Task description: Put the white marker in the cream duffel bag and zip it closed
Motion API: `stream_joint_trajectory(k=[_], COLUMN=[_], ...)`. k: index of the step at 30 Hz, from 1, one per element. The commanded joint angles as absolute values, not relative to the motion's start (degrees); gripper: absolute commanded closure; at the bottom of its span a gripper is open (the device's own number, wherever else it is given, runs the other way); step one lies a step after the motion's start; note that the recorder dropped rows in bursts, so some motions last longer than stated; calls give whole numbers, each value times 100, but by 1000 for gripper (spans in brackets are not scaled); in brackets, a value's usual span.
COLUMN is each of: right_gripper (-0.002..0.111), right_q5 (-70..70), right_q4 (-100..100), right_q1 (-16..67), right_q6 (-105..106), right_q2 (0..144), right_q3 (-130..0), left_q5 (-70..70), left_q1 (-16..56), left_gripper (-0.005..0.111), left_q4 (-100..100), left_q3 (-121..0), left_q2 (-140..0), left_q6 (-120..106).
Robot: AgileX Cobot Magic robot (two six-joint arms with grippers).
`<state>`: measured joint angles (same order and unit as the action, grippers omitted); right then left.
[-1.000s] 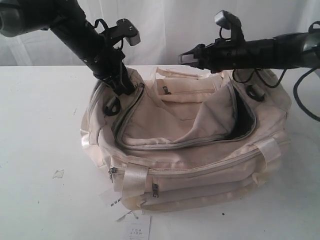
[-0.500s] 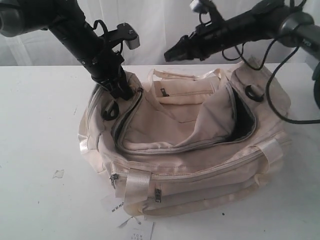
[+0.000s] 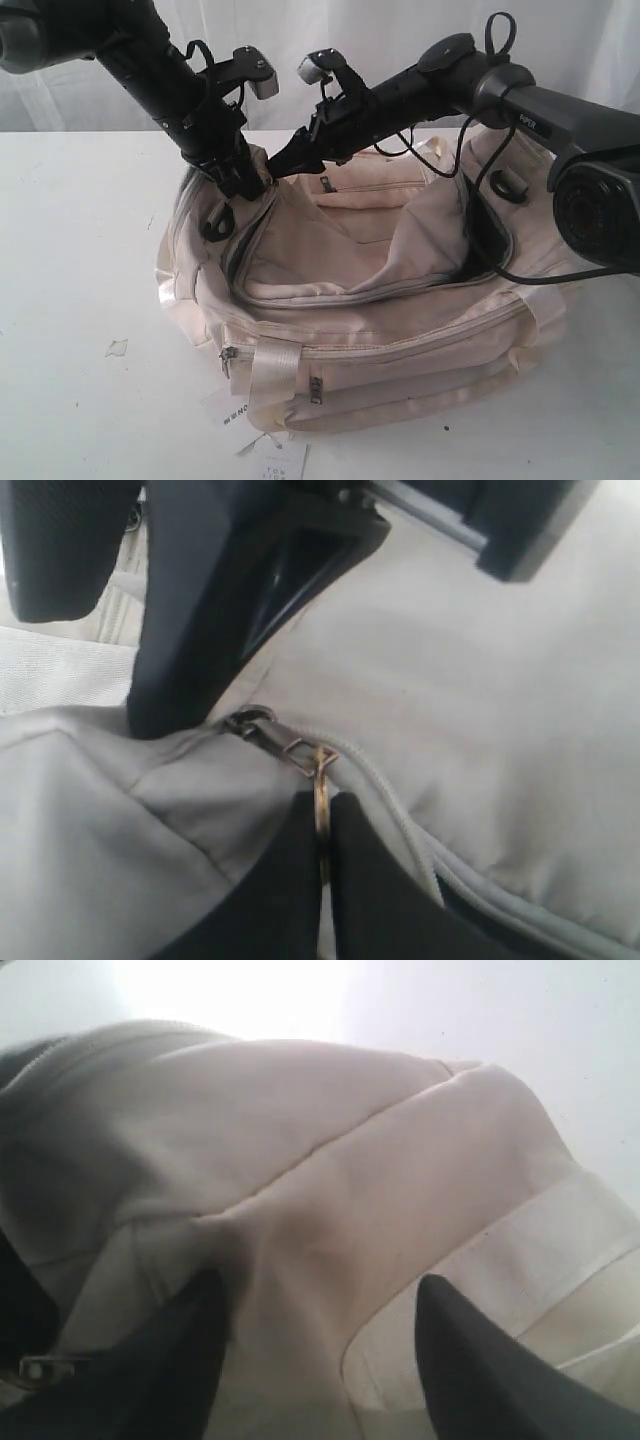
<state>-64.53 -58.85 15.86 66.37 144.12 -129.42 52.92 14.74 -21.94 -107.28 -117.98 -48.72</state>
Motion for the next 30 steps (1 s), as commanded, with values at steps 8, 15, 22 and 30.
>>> stream_joint_trajectory(k=[8,15,22,30], right_gripper=[57,57,57,57], right_q5=[-6774,-6996,-6996,-6996], right_q4=[-6014,-6014,-6017,-6097], right_q1=[1598,1598,1598,1598], right_q6=[7217,7701,7855,7950], right_q2=[14355,14345,14171,14086], right_q3=[-12963,-12963,-12986,-12986], left_q5=[5488,5488,5513,5527], left_q1=[1500,1500,1500,1500], left_gripper=[107,107,107,107], left_q4=[-2226,-2226,-2118,-1857], left_q3=[-10742,-10742,-10742,-10742], left_q2=[-11726,-11736,-11736,-11736], left_q6=[-5013,-5137,-5354,-5354])
